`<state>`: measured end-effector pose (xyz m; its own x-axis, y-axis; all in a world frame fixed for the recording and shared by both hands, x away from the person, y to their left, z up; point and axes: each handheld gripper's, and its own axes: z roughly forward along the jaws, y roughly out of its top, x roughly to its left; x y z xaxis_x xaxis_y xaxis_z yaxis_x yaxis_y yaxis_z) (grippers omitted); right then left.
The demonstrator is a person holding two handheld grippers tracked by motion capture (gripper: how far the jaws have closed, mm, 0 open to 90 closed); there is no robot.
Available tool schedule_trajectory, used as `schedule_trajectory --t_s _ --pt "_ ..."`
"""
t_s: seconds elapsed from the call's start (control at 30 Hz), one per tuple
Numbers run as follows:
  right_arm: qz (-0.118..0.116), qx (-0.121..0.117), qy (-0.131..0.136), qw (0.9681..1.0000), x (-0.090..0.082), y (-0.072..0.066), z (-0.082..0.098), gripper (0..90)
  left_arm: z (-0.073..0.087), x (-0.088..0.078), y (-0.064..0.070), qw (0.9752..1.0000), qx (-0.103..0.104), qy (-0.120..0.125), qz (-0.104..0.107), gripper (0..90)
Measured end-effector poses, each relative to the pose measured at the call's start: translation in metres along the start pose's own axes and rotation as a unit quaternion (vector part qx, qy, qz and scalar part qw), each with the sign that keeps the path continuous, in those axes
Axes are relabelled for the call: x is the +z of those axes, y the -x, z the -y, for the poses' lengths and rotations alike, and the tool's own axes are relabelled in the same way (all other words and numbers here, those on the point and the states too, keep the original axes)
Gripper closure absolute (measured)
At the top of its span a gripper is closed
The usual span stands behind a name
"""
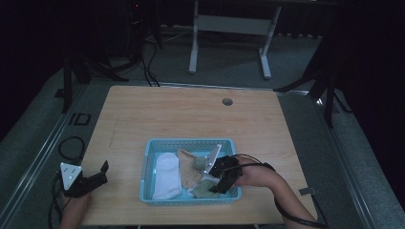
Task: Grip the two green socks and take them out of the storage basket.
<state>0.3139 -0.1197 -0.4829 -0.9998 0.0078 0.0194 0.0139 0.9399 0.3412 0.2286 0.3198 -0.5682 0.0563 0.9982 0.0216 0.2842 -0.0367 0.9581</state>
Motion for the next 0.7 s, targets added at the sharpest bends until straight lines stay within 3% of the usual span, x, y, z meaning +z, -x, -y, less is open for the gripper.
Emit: schedule_trajectory --t_s 0.53,0.57,0.63,0.7 --pt "-0.022 -0.015 -0.024 0.9994 0.022 0.004 -0.014 51.7 0.0 0.0 0.0 1.0 -0.001 0.001 0.001 0.3" --pt "-0.025 -0.017 -0.026 0.9992 0.023 0.004 -0.014 59.2 0.0 0.0 0.0 1.0 -0.001 0.001 0.001 0.3" --pt "-0.025 -0.021 -0.029 0.9991 0.023 0.003 -0.015 62.7 0.0 0.0 0.0 1.0 -0.001 0.001 0.001 0.3" --pt "-0.023 -0.023 -0.032 0.999 0.021 0.002 -0.015 73.4 0.0 0.0 0.0 1.0 -0.001 0.001 0.001 0.3"
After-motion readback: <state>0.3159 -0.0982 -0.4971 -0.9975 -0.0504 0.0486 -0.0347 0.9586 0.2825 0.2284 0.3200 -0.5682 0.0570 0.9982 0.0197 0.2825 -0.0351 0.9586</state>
